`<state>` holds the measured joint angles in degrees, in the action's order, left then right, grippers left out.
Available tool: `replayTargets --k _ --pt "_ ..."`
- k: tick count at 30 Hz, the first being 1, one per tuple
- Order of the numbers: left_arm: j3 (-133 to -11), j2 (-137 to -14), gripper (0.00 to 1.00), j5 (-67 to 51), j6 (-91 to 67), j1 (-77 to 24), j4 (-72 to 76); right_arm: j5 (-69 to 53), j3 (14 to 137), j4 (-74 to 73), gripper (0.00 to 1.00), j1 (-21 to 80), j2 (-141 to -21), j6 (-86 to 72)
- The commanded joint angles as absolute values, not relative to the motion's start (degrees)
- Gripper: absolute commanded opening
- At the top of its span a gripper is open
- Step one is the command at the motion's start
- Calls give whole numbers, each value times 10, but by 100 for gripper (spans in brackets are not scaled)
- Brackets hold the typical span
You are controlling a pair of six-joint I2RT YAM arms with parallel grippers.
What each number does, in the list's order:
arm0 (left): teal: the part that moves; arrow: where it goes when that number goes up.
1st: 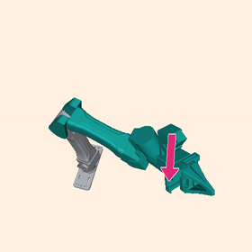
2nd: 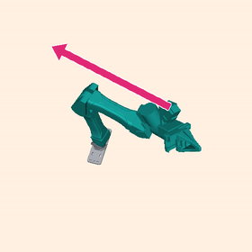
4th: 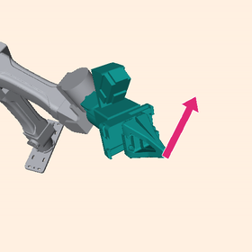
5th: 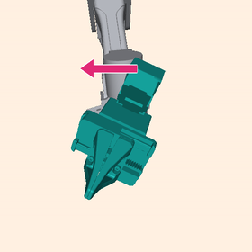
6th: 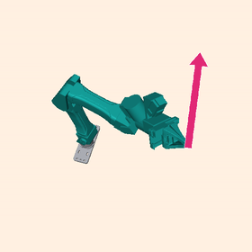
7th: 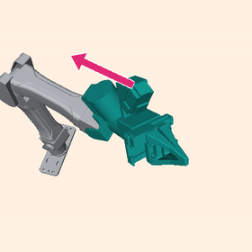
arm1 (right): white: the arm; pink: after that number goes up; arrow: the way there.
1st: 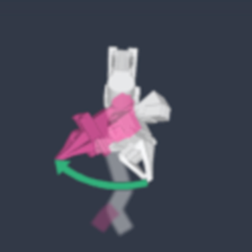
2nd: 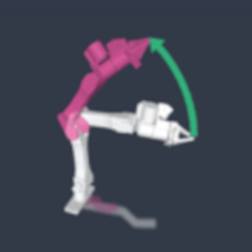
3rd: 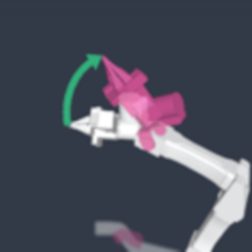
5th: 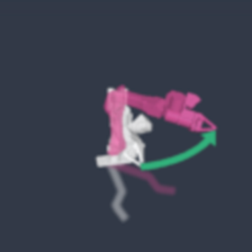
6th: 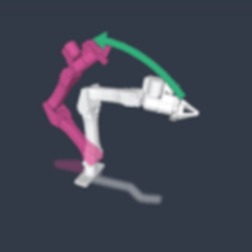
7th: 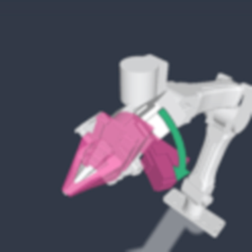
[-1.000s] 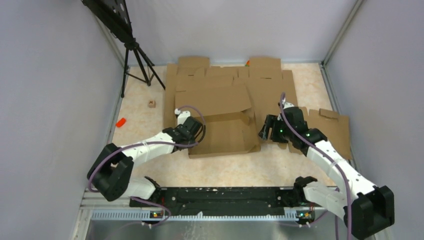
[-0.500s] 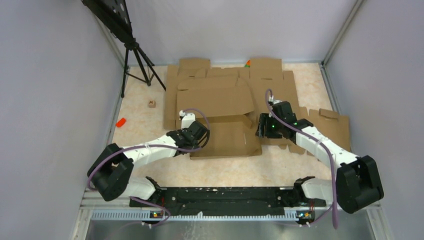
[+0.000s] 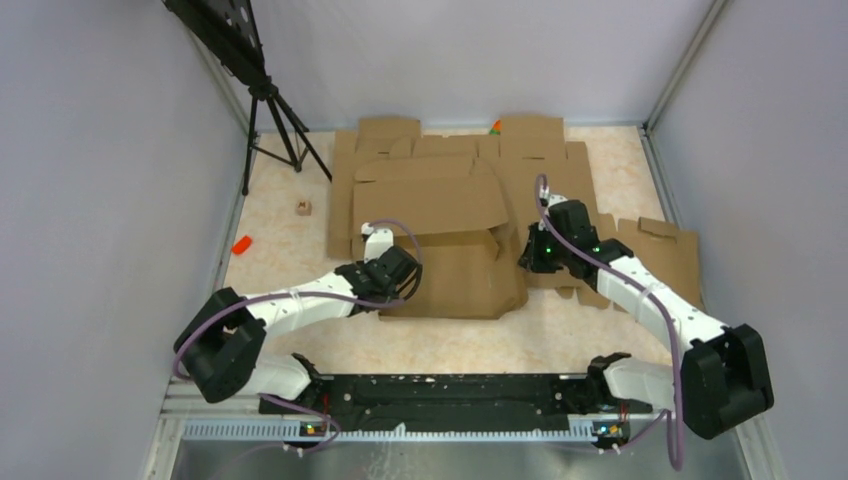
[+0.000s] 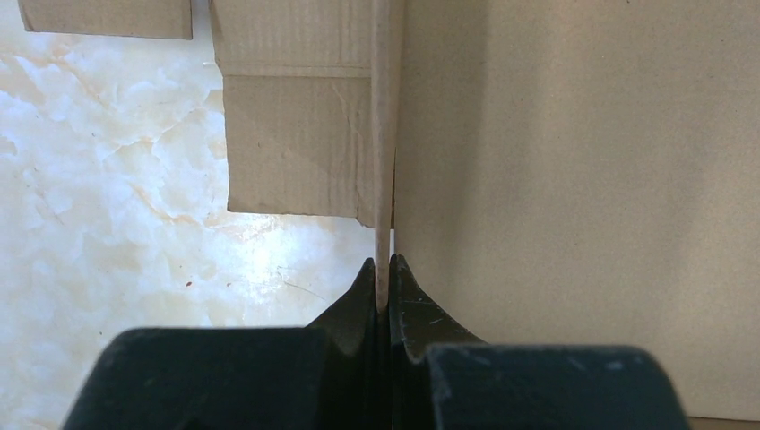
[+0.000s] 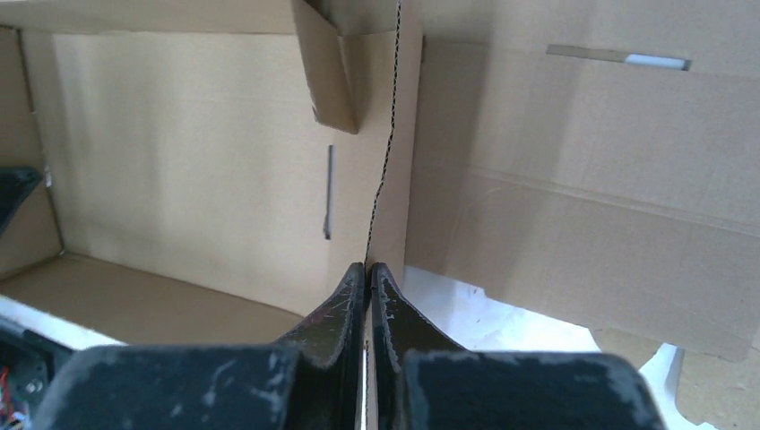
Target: Fold the paper box
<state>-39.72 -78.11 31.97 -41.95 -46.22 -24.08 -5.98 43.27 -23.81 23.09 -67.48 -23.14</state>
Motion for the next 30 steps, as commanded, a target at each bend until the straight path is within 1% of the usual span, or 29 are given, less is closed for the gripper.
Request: replayTargets --k 1,6,12,17,18,19,21,24,25,28,30 --pt "-403 -773 0 339 -411 -479 -249 -136 473 -225 0 235 -646 -243" --pt "-426 -795 0 351 -424 -499 -261 -175 478 -206 0 239 -641 -264" --pt "-444 -822 0 347 -439 -510 -267 -192 475 -182 0 245 -658 -272" --pt "-435 -822 0 338 -454 -512 -254 -227 450 -130 7 249 -675 -290" --pt "-433 -821 0 335 -454 -512 -249 -231 445 -126 10 249 -678 -291" --pt "-431 -820 0 331 -454 -512 -246 -232 442 -121 15 249 -679 -292" --pt "-429 -818 0 329 -458 -512 -244 -228 435 -112 28 249 -680 -294" --pt "-428 -816 0 328 -460 -512 -244 -221 427 -110 44 249 -682 -290" --pt "-426 -815 0 327 -461 -512 -243 -225 426 -109 46 249 -683 -285" --pt "-423 -811 0 326 -460 -512 -243 -271 416 -95 47 245 -684 -267" --pt "-420 -810 0 325 -461 -512 -242 -275 412 -90 47 243 -670 -269"
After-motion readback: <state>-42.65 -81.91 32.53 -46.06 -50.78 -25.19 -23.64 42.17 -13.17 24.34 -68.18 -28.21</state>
